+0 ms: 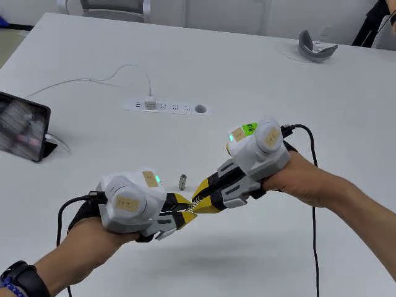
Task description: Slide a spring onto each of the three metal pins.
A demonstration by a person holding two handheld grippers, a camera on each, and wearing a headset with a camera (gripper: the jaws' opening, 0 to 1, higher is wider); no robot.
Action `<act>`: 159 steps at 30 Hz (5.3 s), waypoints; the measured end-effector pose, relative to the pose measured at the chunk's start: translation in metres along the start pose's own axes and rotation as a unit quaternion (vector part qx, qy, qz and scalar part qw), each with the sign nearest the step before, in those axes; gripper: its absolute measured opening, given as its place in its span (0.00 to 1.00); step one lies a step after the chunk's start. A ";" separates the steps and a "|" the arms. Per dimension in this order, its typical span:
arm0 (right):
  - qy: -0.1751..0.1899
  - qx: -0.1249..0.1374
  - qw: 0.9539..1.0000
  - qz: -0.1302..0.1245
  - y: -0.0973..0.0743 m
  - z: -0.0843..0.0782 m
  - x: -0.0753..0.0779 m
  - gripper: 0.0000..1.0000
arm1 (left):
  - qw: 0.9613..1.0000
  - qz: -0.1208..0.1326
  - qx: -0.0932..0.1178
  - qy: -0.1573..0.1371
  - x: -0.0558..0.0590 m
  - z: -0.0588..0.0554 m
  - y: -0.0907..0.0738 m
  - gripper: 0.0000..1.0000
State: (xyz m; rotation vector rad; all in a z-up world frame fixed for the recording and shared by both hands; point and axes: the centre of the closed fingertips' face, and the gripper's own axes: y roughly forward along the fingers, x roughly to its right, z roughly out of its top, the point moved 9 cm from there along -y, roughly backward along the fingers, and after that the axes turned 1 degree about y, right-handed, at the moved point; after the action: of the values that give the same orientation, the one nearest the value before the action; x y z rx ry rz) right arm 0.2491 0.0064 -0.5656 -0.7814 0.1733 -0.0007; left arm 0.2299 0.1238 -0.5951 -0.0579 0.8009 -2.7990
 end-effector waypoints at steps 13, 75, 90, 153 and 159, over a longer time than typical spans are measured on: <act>-0.030 -0.033 0.999 0.006 0.006 -0.001 -0.005 0.12 | 1.000 -0.007 -0.005 0.015 0.006 -0.002 -0.002 0.09; 0.041 -0.141 0.986 -0.080 -0.014 -0.076 0.052 0.12 | 0.974 0.153 -0.007 -0.169 -0.030 -0.078 -0.049 0.44; 0.046 -0.153 0.981 -0.112 -0.025 -0.086 0.090 0.12 | 0.961 0.192 -0.010 -0.199 -0.048 -0.088 -0.061 0.57; 0.031 -0.202 0.974 -0.095 0.011 -0.096 0.140 0.13 | 0.942 0.221 -0.010 -0.253 -0.045 -0.105 -0.083 0.69; 0.027 -0.208 0.973 -0.093 0.017 -0.099 0.140 0.13 | 0.942 0.223 -0.013 -0.252 -0.045 -0.106 -0.085 0.69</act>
State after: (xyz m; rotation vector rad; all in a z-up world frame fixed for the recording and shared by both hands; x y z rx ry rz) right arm 0.3706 -0.0594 -0.6682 -1.2148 0.1522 -0.1679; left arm 0.2452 0.2591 -0.6389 -0.5086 0.6242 -2.1987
